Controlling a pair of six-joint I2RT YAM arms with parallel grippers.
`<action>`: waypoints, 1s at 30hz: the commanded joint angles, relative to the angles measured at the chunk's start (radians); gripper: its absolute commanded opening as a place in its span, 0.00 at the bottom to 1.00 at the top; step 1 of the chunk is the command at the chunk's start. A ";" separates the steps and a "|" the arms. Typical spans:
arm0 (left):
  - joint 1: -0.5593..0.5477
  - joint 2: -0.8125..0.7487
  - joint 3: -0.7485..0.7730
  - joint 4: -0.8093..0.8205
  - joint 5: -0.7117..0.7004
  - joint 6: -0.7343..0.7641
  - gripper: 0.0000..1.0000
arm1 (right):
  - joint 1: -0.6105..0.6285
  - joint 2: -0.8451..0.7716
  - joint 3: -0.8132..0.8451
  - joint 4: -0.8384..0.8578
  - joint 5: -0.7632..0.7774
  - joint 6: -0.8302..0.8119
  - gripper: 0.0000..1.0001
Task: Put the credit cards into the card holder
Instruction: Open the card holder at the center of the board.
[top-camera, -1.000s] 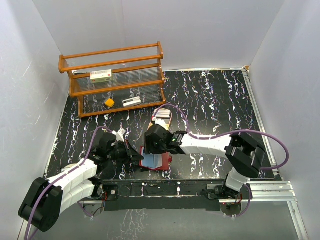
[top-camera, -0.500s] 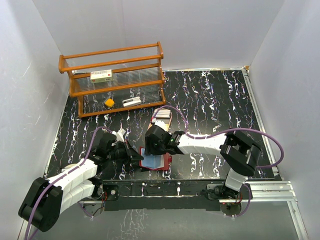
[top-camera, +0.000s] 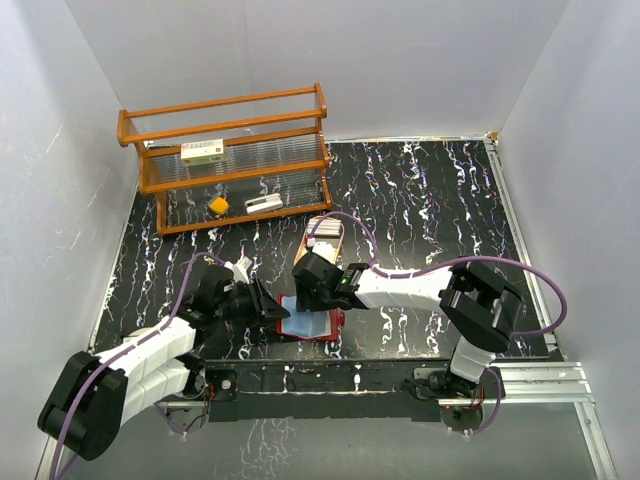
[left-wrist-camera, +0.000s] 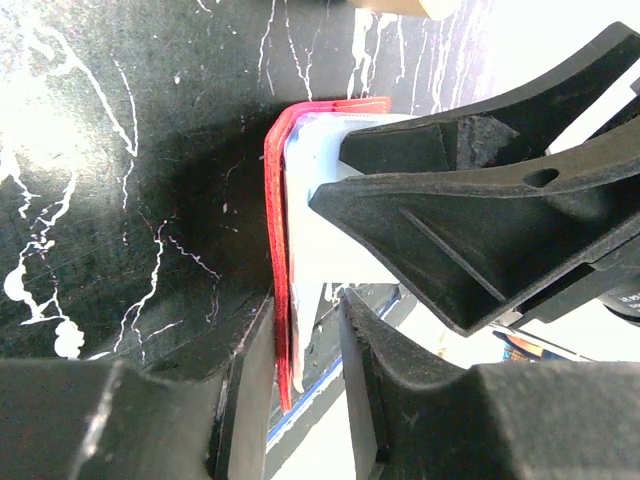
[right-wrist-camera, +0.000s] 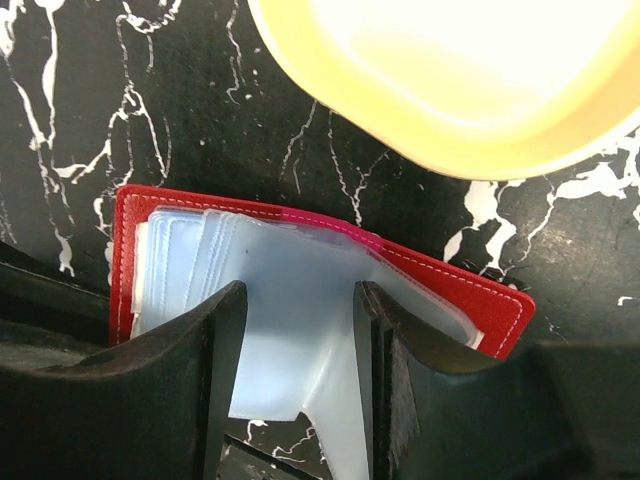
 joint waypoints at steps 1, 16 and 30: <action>-0.004 0.029 0.006 0.036 0.023 0.001 0.26 | 0.003 -0.014 -0.009 0.007 0.037 -0.008 0.44; -0.005 -0.030 0.048 -0.059 -0.007 0.035 0.00 | 0.003 -0.080 -0.049 -0.023 0.081 -0.008 0.44; -0.004 0.035 0.054 -0.019 0.005 0.027 0.22 | 0.002 -0.093 -0.109 0.006 0.079 -0.002 0.41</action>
